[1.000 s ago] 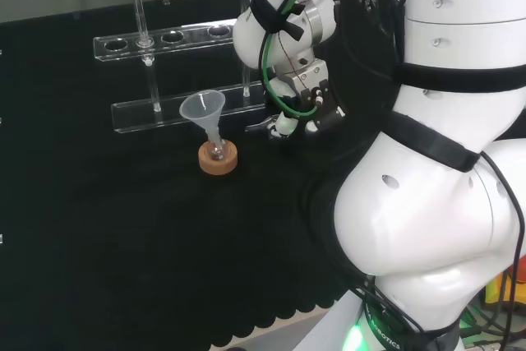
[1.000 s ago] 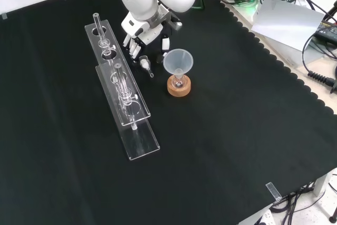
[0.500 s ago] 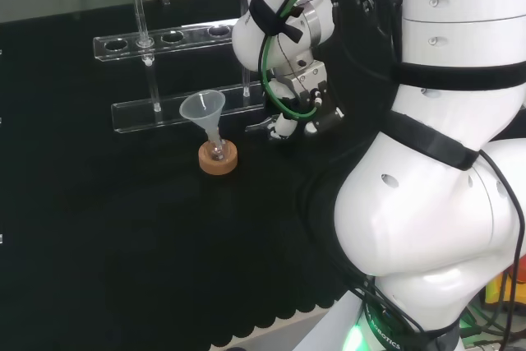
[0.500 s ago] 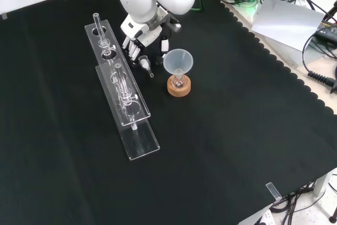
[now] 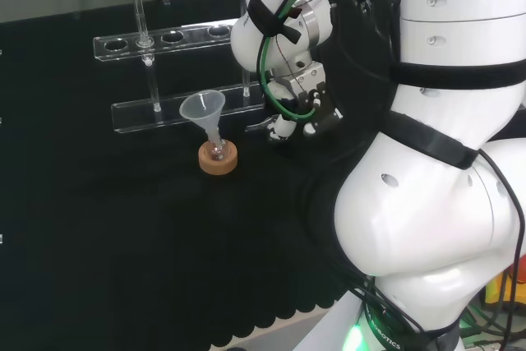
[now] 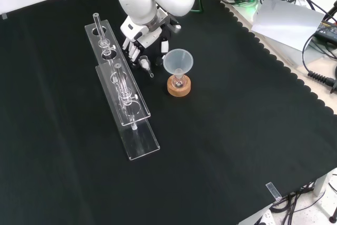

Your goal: Pick up the weighing funnel.

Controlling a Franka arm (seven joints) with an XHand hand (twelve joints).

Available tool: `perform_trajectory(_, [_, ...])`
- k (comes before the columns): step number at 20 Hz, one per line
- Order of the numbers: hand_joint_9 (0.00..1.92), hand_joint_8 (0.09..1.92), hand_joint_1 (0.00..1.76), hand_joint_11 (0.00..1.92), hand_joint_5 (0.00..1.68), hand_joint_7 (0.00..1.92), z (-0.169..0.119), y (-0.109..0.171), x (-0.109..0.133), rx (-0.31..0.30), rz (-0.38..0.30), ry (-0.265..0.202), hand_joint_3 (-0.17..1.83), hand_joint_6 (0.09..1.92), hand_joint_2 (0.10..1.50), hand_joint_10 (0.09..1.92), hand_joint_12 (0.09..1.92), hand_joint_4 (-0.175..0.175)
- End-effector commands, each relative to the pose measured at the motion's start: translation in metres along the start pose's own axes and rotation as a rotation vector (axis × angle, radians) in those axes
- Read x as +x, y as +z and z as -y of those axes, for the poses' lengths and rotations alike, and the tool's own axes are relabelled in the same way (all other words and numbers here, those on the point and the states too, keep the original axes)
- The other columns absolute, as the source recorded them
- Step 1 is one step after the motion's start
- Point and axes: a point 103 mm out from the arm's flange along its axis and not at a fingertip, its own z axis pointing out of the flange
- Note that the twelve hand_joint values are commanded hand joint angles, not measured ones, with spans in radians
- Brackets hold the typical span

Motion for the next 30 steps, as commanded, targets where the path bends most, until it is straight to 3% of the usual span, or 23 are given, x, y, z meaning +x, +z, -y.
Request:
perform_trajectory(1, [0.89, 0.76, 0.9, 0.54, 0.63, 0.65, -0.002, 0.001, 0.002, 0.0, 0.023, 0.0, 0.6, 0.8, 0.65, 0.59, 1.24, -0.051])
perform_trajectory(9, [0.89, 0.76, 0.9, 0.55, 0.65, 0.65, -0.001, 0.004, -0.005, -0.003, 0.006, 0.0, 0.6, 0.8, 0.66, 0.59, 1.23, -0.049])
perform_trajectory(14, [0.93, 0.75, 0.9, 0.59, 0.88, 0.68, -0.001, 0.004, -0.006, -0.002, 0.024, 0.024, 0.59, 0.77, 0.72, 0.56, 1.21, -0.001])
perform_trajectory(16, [0.95, 0.75, 0.98, 0.61, 0.96, 0.7, -0.001, 0.005, -0.006, -0.008, 0.022, 0.021, 0.34, 0.92, 0.91, 0.55, 1.2, 0.115])
perform_trajectory(17, [0.96, 0.75, 0.99, 0.61, 0.97, 0.7, -0.001, 0.005, -0.006, -0.008, 0.02, 0.019, 0.22, 0.96, 0.98, 0.55, 1.2, 0.145])
perform_trajectory(19, [0.97, 0.74, 1.01, 0.63, 0.98, 0.71, -0.001, 0.004, -0.005, -0.01, 0.026, 0.017, 0.11, 1.0, 1.05, 0.54, 1.19, 0.169])
perform_trajectory(27, [1.06, 0.7, 1.05, 0.7, 1.07, 0.8, 0.004, -0.006, -0.014, -0.031, 0.033, 0.024, 0.07, 0.89, 1.04, 0.5, 1.12, 0.175])
perform_trajectory(30, [1.1, 0.67, 1.06, 0.72, 1.09, 0.83, 0.008, -0.017, -0.018, -0.033, 0.028, 0.026, 0.35, 0.91, 0.89, 0.44, 1.1, 0.175])
